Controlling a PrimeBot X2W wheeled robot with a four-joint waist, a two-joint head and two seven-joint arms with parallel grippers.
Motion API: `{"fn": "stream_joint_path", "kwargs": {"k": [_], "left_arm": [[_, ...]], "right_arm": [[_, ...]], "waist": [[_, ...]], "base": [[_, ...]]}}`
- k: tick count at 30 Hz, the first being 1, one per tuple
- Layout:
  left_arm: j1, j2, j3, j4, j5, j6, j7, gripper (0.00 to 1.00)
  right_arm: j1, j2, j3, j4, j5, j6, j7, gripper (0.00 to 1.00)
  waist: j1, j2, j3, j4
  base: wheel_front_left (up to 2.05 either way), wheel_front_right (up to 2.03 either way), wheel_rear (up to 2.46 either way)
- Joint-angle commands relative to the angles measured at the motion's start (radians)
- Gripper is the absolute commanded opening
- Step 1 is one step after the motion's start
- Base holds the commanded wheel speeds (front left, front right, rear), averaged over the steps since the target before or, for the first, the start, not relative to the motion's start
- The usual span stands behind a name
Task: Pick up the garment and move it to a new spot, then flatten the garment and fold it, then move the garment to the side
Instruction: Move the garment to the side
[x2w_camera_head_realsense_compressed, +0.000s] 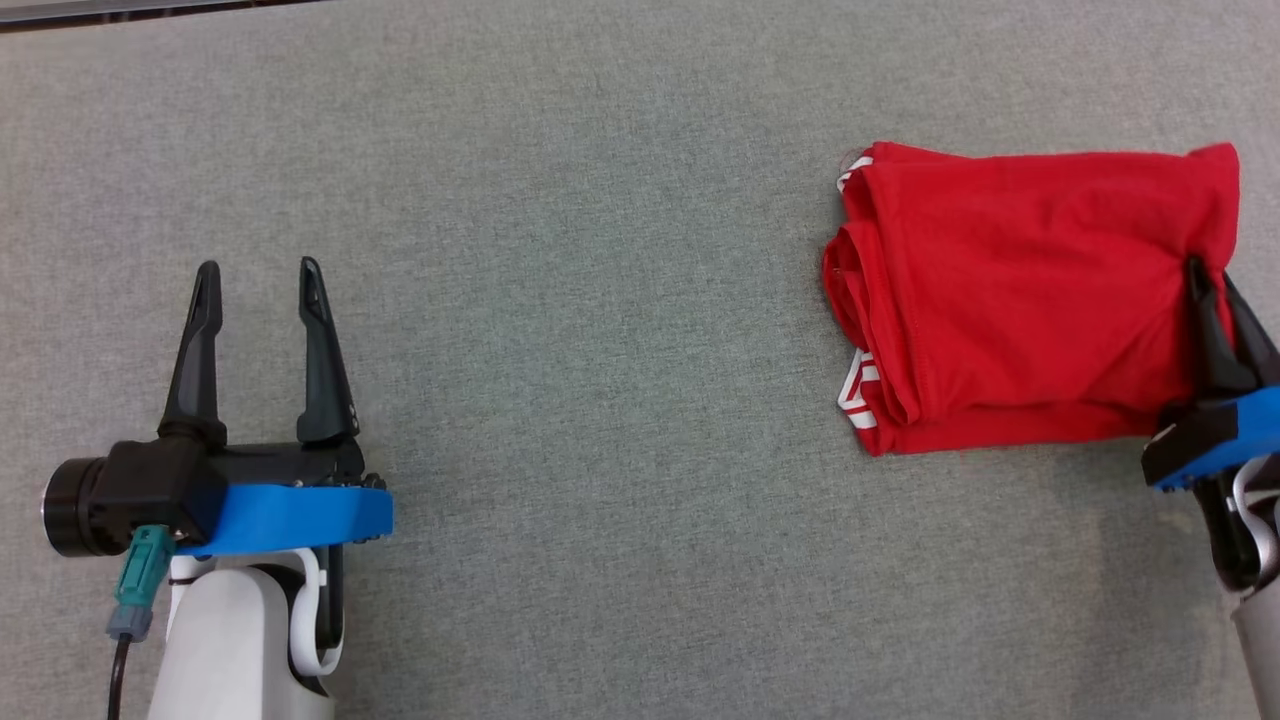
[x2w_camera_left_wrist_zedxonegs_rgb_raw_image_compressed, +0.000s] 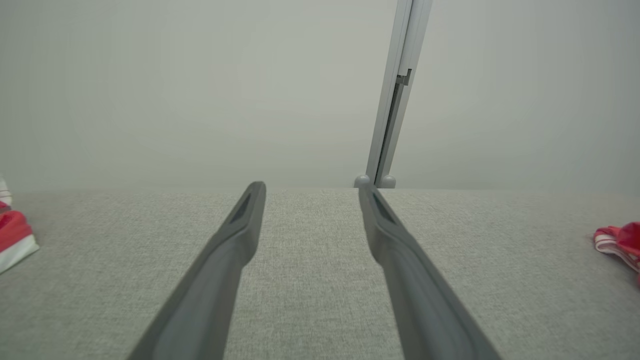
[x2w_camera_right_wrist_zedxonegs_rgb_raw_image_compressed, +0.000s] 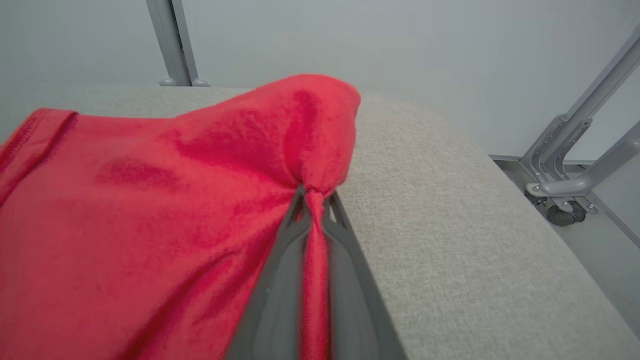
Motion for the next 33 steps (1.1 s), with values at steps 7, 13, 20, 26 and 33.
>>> {"fn": "stream_joint_path", "kwargs": {"k": [7, 13, 20, 26, 33], "left_arm": [[-0.041, 0.004, 0.008, -0.026, 0.017, -0.011, -0.002, 1.00], [-0.067, 0.004, 0.006, -0.042, 0.026, -0.017, -0.002, 1.00], [-0.102, 0.006, -0.004, -0.051, 0.034, -0.024, -0.002, 1.00], [-0.120, 0.006, -0.005, -0.050, 0.035, -0.026, -0.002, 1.00], [-0.115, 0.005, -0.001, -0.049, 0.038, -0.025, -0.002, 1.00]], "right_arm": [[-0.153, -0.051, 0.035, -0.042, -0.028, 0.000, 0.059, 0.00], [-0.272, -0.131, 0.009, -0.004, -0.048, 0.000, 0.104, 0.00], [-0.390, -0.237, -0.070, 0.144, -0.052, 0.000, 0.111, 0.00], [-0.467, -0.298, -0.087, 0.243, -0.083, 0.000, 0.091, 0.00], [-0.535, -0.300, -0.099, 0.366, -0.127, 0.000, 0.106, 0.70]], "waist": [[-0.0002, 0.0000, 0.053, 0.006], [-0.0002, 0.0000, 0.114, 0.024], [-0.0002, 0.0000, 0.169, 0.053], [-0.0002, 0.0000, 0.193, 0.068], [-0.0002, 0.0000, 0.198, 0.075]], "base": [[0.00, 0.00, 0.00], [0.00, 0.00, 0.00], [0.00, 0.00, 0.00], [0.00, 0.00, 0.00], [0.00, 0.00, 0.00]]}}
